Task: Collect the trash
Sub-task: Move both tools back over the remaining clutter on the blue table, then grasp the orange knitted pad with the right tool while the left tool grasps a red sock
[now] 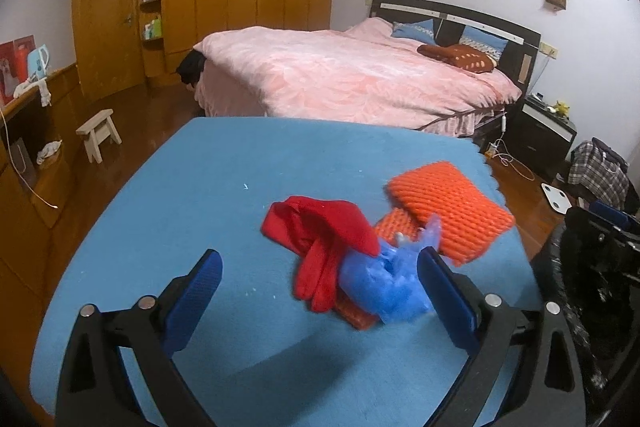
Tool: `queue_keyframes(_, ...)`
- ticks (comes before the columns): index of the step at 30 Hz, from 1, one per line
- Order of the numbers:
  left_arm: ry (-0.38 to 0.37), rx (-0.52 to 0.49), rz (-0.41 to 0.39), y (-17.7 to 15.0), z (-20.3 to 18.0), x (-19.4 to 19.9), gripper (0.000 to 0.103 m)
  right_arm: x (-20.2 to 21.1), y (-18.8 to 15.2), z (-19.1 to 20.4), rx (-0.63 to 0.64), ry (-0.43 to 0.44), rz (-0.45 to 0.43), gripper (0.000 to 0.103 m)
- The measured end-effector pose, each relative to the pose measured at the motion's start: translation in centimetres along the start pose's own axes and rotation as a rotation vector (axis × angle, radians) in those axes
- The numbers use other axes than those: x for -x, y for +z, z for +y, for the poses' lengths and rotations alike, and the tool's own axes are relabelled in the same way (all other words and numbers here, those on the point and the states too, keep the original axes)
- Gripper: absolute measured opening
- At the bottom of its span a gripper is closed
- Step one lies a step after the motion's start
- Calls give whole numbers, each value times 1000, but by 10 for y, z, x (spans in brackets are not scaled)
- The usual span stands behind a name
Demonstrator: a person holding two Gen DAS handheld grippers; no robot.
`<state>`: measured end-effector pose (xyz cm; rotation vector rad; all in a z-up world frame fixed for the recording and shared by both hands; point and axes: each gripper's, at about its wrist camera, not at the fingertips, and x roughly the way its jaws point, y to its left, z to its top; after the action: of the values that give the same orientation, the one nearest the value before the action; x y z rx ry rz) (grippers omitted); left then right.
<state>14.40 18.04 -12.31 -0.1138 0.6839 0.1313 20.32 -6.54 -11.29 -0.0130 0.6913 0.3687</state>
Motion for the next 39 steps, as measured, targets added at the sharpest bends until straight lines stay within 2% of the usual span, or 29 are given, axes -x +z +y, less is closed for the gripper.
queue_keyframes(4,5,7,9,3,4,-16,91,-23,5,5,7,2,19,96)
queue_keyframes(11,2,20,24,10,8,-42,89,-63,8,6,-8,-3,67,96)
queue_keyframes(22,-18,23,90,12,9,-82,83,-102,7,10,6,-3,126,95)
queue_keyframes(25,-29,23,109,10,8,-89,82,-108,7,10,4,15,146,83)
queue_keyframes(28,-44,30,126,7,9,-96,79,-112,8,11,1,35,161,77)
queue_keyframes(30,-52,33,134,6,9,-99,76,-113,9,14,4,57,170,68)
queue_keyframes(34,-71,46,150,5,12,-102,61,-112,11,20,22,99,174,48)
queue_keyframes(37,-79,50,153,6,13,-101,48,-107,13,24,33,113,159,40)
queue_keyframes(39,-82,41,149,6,14,-99,42,-103,14,23,26,121,148,40)
